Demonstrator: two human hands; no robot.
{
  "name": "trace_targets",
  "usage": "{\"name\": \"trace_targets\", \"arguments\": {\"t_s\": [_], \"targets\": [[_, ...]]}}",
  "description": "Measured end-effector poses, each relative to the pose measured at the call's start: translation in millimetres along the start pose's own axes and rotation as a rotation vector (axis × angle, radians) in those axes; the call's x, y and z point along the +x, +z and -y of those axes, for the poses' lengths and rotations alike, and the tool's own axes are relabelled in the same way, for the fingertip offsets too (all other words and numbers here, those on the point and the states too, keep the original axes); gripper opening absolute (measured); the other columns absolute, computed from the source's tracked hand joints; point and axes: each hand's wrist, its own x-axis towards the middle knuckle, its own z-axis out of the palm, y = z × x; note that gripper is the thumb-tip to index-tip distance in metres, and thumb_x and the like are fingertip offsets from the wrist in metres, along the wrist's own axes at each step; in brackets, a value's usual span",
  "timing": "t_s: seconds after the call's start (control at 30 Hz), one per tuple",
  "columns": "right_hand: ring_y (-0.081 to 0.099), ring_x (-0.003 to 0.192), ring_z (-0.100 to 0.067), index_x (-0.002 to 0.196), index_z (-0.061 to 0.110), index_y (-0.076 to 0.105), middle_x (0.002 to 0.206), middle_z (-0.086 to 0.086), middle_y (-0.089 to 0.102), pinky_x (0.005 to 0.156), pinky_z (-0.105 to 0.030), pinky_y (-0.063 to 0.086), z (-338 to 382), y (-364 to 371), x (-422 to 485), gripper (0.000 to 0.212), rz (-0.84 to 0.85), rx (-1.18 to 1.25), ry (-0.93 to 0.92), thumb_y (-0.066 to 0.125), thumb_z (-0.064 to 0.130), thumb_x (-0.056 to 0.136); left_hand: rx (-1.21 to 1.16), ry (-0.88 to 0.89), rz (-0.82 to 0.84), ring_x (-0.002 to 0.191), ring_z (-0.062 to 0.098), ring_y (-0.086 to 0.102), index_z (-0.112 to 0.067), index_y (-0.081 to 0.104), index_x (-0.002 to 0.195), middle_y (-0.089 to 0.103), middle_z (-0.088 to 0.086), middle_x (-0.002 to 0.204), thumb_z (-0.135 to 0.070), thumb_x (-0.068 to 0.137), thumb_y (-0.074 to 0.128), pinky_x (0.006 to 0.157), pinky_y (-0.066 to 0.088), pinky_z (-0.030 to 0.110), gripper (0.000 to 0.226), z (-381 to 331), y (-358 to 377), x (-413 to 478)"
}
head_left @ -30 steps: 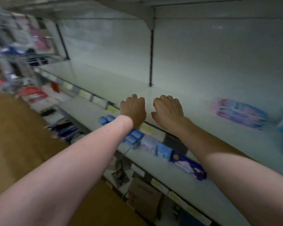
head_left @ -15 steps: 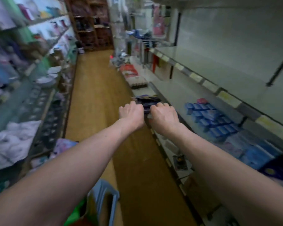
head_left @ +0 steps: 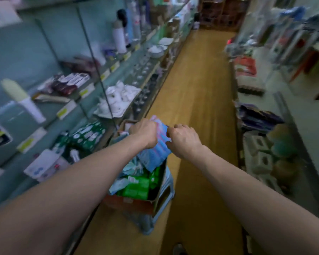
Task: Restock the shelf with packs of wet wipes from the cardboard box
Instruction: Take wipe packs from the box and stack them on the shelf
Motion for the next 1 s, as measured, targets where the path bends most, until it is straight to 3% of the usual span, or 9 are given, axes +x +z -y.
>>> {"name": "trace_targets", "arguments": {"t_s": [0.13, 0.33, 0.5, 0.57, 0.7, 0.87, 1.0], "targets": [[0.046, 0.122, -0.031, 0.129, 0.015, 0.051, 0.129, -0.012, 0.051, 0.095, -0.036, 0.04, 5.5, 26.7, 30.5, 0.036, 0.126, 0.003, -0.137, 0.051, 0.027, 0.094, -0.056, -0.163, 0.101, 0.118, 0.034, 0.054, -0.014, 0.058, 0.121, 0.053, 0.012, 0.131, -0.03, 0.089, 0.057, 0.091, 0.048, 0.04, 0.035, 30.0, 21.7, 9.1], [0.046, 0.119, -0.032, 0.13, 0.014, 0.048, 0.129, -0.013, 0.05, 0.097, -0.042, 0.041, -8.7, 68.7, 66.3, 0.035, 0.298, -0.043, -0.232, 0.049, 0.023, 0.096, -0.226, -0.382, 0.211, 0.112, 0.03, 0.056, -0.015, 0.056, 0.127, 0.054, 0.008, 0.13, -0.03, 0.093, 0.055, 0.088, 0.05, 0.041, 0.037, 49.0, 73.0, 14.4], [0.047, 0.118, -0.033, 0.136, 0.012, 0.041, 0.13, -0.014, 0.046, 0.091, -0.041, 0.044, -4.4, 111.1, 87.9, 0.039, 0.438, -0.016, -0.265, 0.046, 0.017, 0.098, -0.426, -0.483, 0.248, 0.097, 0.029, 0.06, -0.015, 0.059, 0.117, 0.06, 0.007, 0.119, -0.029, 0.093, 0.055, 0.074, 0.05, 0.037, 0.028, 44.1, 112.4, 19.2], [0.05, 0.117, -0.034, 0.139, 0.013, 0.036, 0.131, -0.014, 0.045, 0.088, -0.041, 0.045, 2.9, 124.6, 94.9, 0.043, 0.472, 0.017, -0.251, 0.047, 0.017, 0.097, -0.495, -0.529, 0.243, 0.1, 0.029, 0.059, -0.016, 0.06, 0.113, 0.06, 0.007, 0.119, -0.027, 0.093, 0.055, 0.078, 0.049, 0.037, 0.024, 43.6, 124.5, 23.7], [0.055, 0.115, -0.034, 0.135, 0.009, 0.035, 0.129, -0.014, 0.049, 0.084, -0.038, 0.046, 15.2, 146.4, 106.5, 0.041, 0.483, 0.071, -0.177, 0.049, 0.018, 0.097, -0.642, -0.612, 0.264, 0.111, 0.028, 0.057, -0.012, 0.055, 0.127, 0.057, 0.009, 0.127, -0.024, 0.094, 0.056, 0.09, 0.049, 0.036, 0.035, 48.8, 147.0, 38.1], [0.052, 0.12, -0.033, 0.146, 0.001, 0.02, 0.138, -0.017, 0.041, 0.09, -0.039, 0.045, 31.1, 169.5, 114.7, 0.059, 0.506, 0.147, -0.033, 0.049, 0.016, 0.097, -0.928, -0.754, 0.26, 0.105, 0.031, 0.06, -0.002, 0.06, 0.119, 0.062, 0.016, 0.121, -0.014, 0.092, 0.053, 0.076, 0.046, 0.03, 0.031, 55.4, 173.6, 58.2], [0.052, 0.119, -0.035, 0.147, -0.003, 0.013, 0.14, -0.021, 0.036, 0.093, -0.038, 0.045, 43.7, 186.1, 121.1, 0.063, 0.485, 0.224, 0.07, 0.048, 0.013, 0.097, -1.132, -0.819, 0.282, 0.097, 0.026, 0.057, -0.01, 0.059, 0.122, 0.062, 0.013, 0.118, -0.016, 0.094, 0.045, 0.075, 0.043, 0.026, 0.032, 55.7, 191.3, 67.4]]}}
